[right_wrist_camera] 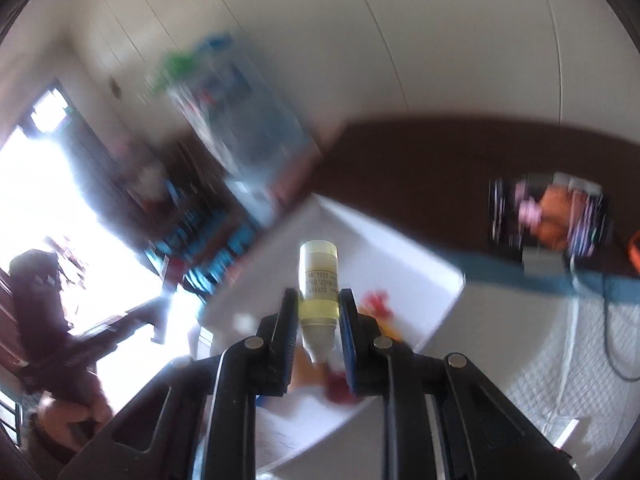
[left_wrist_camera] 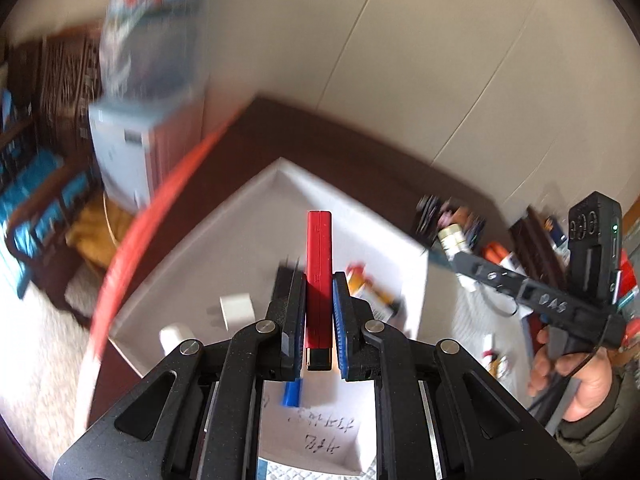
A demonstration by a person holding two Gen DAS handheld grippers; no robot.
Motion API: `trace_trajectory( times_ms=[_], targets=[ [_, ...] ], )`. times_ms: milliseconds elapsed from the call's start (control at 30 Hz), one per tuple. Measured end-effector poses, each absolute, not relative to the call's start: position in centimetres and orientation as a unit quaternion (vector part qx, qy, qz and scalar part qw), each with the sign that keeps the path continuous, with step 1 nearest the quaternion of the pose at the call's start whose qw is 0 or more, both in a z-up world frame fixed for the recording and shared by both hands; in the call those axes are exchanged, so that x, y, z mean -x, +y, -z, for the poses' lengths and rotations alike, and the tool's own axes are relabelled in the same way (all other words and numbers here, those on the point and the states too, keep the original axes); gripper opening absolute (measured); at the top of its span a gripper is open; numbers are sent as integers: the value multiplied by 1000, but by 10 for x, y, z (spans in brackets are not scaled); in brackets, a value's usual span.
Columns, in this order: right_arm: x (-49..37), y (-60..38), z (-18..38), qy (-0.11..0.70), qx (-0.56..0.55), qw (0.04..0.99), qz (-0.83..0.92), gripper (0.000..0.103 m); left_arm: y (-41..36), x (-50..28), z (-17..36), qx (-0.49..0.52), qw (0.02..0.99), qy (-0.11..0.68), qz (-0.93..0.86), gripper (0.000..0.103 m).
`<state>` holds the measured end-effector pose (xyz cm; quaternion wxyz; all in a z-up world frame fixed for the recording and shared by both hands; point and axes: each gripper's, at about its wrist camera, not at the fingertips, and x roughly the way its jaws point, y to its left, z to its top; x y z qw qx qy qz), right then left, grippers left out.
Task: Organize rigid objects
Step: 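Open both grippers to release the red stick and bottle into the tray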
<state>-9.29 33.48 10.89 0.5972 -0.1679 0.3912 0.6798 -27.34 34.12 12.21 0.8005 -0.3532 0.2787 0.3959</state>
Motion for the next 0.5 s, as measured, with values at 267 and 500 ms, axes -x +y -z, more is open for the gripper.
trace_trajectory(
  times_ms=[267, 500],
  targets=[
    [102, 348, -76, 416, 189, 591, -665, 19, 349, 252, -71, 375, 774, 332, -386, 12],
    [100, 346, -78, 390, 187, 615, -659, 103, 363, 261, -77, 365, 762, 318, -431, 103]
  ],
)
